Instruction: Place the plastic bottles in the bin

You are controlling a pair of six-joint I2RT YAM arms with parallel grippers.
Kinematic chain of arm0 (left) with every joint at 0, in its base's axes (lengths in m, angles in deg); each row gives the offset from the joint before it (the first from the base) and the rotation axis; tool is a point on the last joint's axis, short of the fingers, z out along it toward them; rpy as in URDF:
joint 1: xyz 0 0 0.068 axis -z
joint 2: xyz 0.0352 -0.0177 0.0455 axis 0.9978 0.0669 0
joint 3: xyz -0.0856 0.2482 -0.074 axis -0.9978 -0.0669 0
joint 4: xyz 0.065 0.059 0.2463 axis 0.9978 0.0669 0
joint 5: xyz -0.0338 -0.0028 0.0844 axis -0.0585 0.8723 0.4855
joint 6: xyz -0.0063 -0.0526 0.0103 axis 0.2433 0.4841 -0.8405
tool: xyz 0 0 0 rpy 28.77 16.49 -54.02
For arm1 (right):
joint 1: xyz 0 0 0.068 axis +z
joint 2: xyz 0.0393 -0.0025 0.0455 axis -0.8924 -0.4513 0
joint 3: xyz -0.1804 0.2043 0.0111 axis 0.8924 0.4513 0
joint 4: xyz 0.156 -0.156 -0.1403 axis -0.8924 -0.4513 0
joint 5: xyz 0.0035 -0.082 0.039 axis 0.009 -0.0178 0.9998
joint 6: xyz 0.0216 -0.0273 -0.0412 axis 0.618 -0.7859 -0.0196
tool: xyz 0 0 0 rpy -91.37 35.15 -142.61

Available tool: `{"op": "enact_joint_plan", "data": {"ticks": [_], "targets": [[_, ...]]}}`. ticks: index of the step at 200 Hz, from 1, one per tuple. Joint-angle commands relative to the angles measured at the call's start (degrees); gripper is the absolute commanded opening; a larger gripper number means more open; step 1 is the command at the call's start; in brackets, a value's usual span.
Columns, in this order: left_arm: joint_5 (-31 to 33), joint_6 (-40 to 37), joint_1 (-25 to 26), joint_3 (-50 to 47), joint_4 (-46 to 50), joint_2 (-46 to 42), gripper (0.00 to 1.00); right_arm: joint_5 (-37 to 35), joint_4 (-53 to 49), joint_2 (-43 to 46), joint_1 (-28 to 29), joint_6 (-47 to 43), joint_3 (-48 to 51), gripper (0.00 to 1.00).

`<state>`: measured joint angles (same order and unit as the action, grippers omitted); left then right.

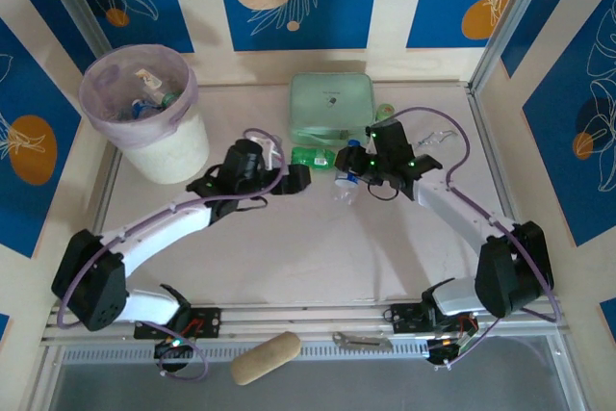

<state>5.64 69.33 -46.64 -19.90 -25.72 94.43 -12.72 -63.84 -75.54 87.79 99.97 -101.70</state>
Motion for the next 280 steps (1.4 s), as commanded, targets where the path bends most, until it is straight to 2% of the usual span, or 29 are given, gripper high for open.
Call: {"op": "enact_joint_plan", "data": {"ticks": [1,45,112,132,168,186,201,226,280], "targets": [[-2.2,0.8,4.0,3.2,-5.2,2.4,0.96,-1.9,4.8,3.4,-0.2,5.4,1.8,0.51],[-5.4,0.5,9.4,8.4,-6.5,9.8,0.96,-2.0,6.2,6.3,-0.4,7.3,4.5,0.51],[-8.4,-0.1,10.8,13.4,-7.1,15.7,0.92,-0.8,7.7,8.8,0.0,8.2,6.4,0.50],[-9.3,-0.3,10.8,13.8,-7.2,16.4,0.85,-0.7,7.8,9.0,0.1,8.3,6.5,0.50],[-9.4,-0.8,10.8,13.6,-7.3,16.0,0.67,-0.4,8.3,8.7,0.2,8.4,6.4,0.50],[-8.9,-1.1,10.8,13.1,-7.4,15.6,0.62,-0.1,8.5,8.4,0.3,8.3,6.2,0.50],[-8.3,-1.4,10.7,12.7,-7.4,15.1,0.59,0.3,8.6,8.1,0.4,8.4,5.8,0.57],[-6.7,-1.4,10.3,11.6,-7.2,14.2,0.59,-0.4,8.0,8.6,0.3,8.9,5.5,0.83],[-5.2,-0.2,5.1,5.8,-6.2,10.4,0.59,-1.8,5.6,12.5,-3.4,8.6,6.8,0.86]]}}
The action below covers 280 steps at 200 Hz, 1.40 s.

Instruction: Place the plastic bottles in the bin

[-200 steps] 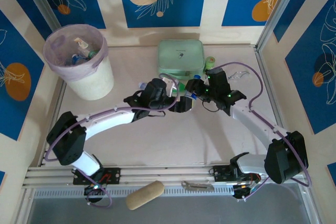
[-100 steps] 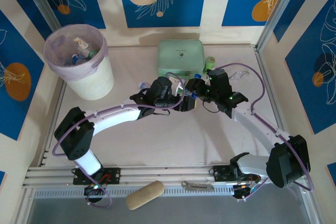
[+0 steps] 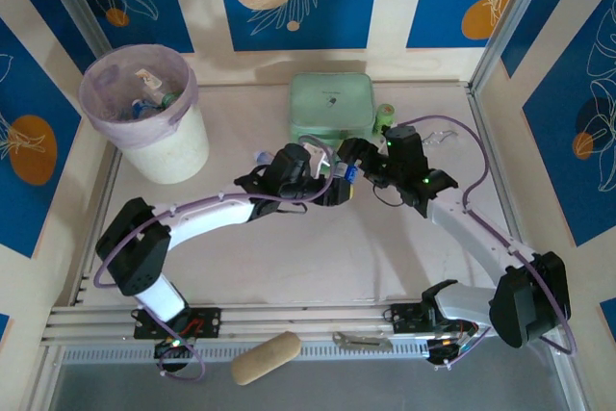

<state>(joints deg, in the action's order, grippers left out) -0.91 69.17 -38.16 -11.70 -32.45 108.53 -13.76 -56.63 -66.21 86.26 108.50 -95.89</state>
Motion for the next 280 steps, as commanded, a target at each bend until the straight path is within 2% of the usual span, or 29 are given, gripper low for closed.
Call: {"op": "enact_joint_plan", "data": {"ticks": [1,37,81,100,125,143,194,233,280], "targets": [[1.4,-0.1,-3.5,-2.5,0.6,-3.8,0.59,-0.7,-1.6,3.2,-1.9,0.0,1.1,0.86],[4.7,-6.1,-10.0,-1.3,7.7,-10.5,0.59,-1.0,-1.7,5.4,-3.6,0.7,3.2,0.86],[10.5,-17.6,-19.2,7.1,18.3,-17.3,0.57,0.8,-0.3,4.0,-3.5,1.4,3.7,0.86],[15.2,-23.3,-22.6,11.2,22.5,-19.2,0.56,1.4,0.4,2.9,-2.8,1.4,3.7,0.86],[21.0,-30.2,-27.7,14.4,24.2,-21.8,0.56,2.4,0.8,1.2,-1.4,0.2,2.9,0.86],[22.4,-32.9,-32.3,15.7,23.9,-22.8,0.56,2.7,0.1,-0.1,-0.5,-1.0,1.6,0.86],[21.0,-34.9,-43.6,20.6,24.8,-19.8,0.56,2.7,-1.3,-2.5,1.5,-3.3,-1.4,0.86],[17.0,-31.5,-51.5,23.4,25.0,-14.9,0.57,2.7,-2.7,-2.9,2.0,-4.5,-2.6,0.86],[11.9,-26.8,-57.2,25.5,26.9,-8.6,0.57,2.2,-4.3,-2.7,2.4,-5.7,-3.4,0.86]]}}
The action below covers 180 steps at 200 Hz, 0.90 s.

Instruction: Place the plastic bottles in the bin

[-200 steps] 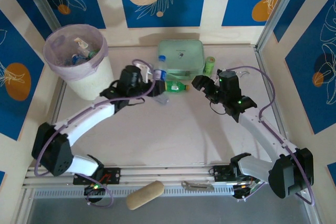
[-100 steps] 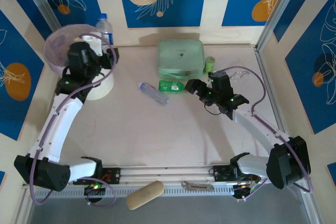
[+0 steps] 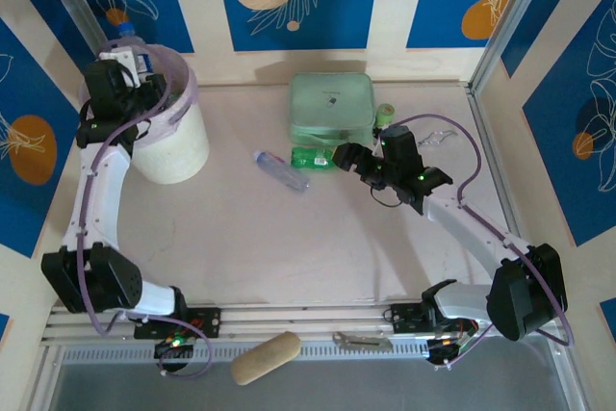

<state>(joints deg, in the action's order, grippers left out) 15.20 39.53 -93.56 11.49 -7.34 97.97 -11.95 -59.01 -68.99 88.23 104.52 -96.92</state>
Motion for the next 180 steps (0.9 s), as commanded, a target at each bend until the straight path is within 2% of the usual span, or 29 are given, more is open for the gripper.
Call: {"op": "enact_joint_plan", "data": {"ticks": [1,31,54,69,112,140,180], "targets": [[-4.2,2.9,-1.8,2.3,1.8,2.1,0.57,0.3,-2.0,0.1,0.4,-1.8,-2.4,0.86],[-6.2,4.8,-3.0,2.8,2.4,4.1,0.64,0.3,-2.1,-0.1,0.5,-2.1,-2.6,0.86],[-7.2,6.0,-3.1,3.4,2.7,4.1,0.88,0.6,-2.1,-0.6,0.6,-2.4,-3.0,0.86],[-7.4,6.5,-3.2,3.6,2.9,3.2,1.00,0.8,-2.2,-1.3,0.8,-3.2,-3.4,0.86],[-11.7,11.4,-2.7,0.3,0.4,-4.9,0.99,2.4,-5.1,-7.9,3.8,-11.7,-9.4,0.86],[-15.1,17.6,-0.3,-9.1,-5.7,-12.9,0.99,4.0,-10.0,-16.9,6.6,-18.4,-17.6,0.86],[-17.0,23.6,5.8,-22.3,-9.4,-22.0,0.99,-1.3,-18.4,-30.6,12.0,-30.6,-32.1,0.86]]}}
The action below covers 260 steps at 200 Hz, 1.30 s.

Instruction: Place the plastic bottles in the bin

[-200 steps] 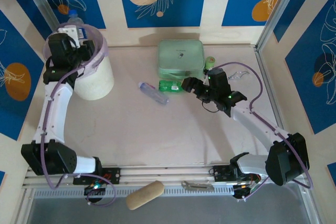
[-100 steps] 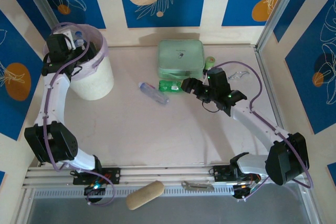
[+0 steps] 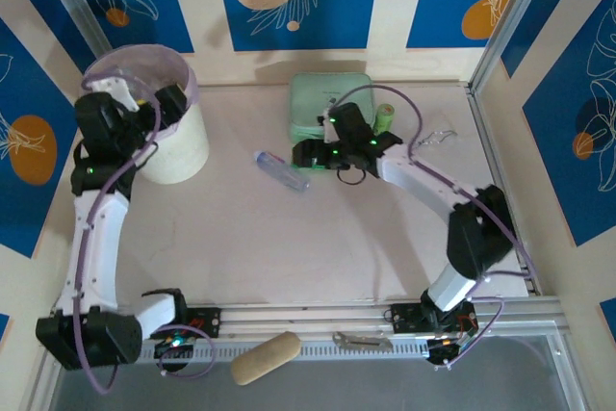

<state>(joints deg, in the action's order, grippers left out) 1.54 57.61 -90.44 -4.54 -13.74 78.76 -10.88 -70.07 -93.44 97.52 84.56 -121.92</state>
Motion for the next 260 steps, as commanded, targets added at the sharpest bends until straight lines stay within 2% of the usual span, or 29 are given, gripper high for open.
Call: {"op": "enact_joint_plan", "data": {"ticks": [1,43,76,128,168,208,260], "targets": [[-3.4,5.7,2.7,-6.5,-3.0,-3.0,0.99,-2.4,-7.5,-6.5,2.8,-10.9,-7.5,0.86],[-3.3,9.2,4.3,-16.7,-2.5,-9.8,0.99,-5.7,-14.4,-21.0,5.4,-20.9,-23.1,0.87],[1.6,6.5,4.3,-18.9,1.4,-13.1,0.99,-9.7,-18.4,-30.5,6.7,-24.6,-32.9,0.88],[0.5,8.6,4.2,-21.2,-1.9,-13.4,0.99,-16.7,-21.7,-39.9,7.4,-28.5,-42.6,0.88],[0.1,9.8,4.2,-22.2,-3.2,-13.3,0.99,-18.4,-22.8,-44.6,8.2,-30.0,-46.7,0.88],[0.2,10.0,4.2,-22.5,-2.6,-13.5,0.99,-16.5,-22.0,-46.0,8.5,-29.3,-48.4,0.86],[-2.4,10.2,4.2,-23.6,-4.4,-13.6,0.99,-14.1,-21.9,-44.9,8.3,-27.0,-49.1,0.66]]}}
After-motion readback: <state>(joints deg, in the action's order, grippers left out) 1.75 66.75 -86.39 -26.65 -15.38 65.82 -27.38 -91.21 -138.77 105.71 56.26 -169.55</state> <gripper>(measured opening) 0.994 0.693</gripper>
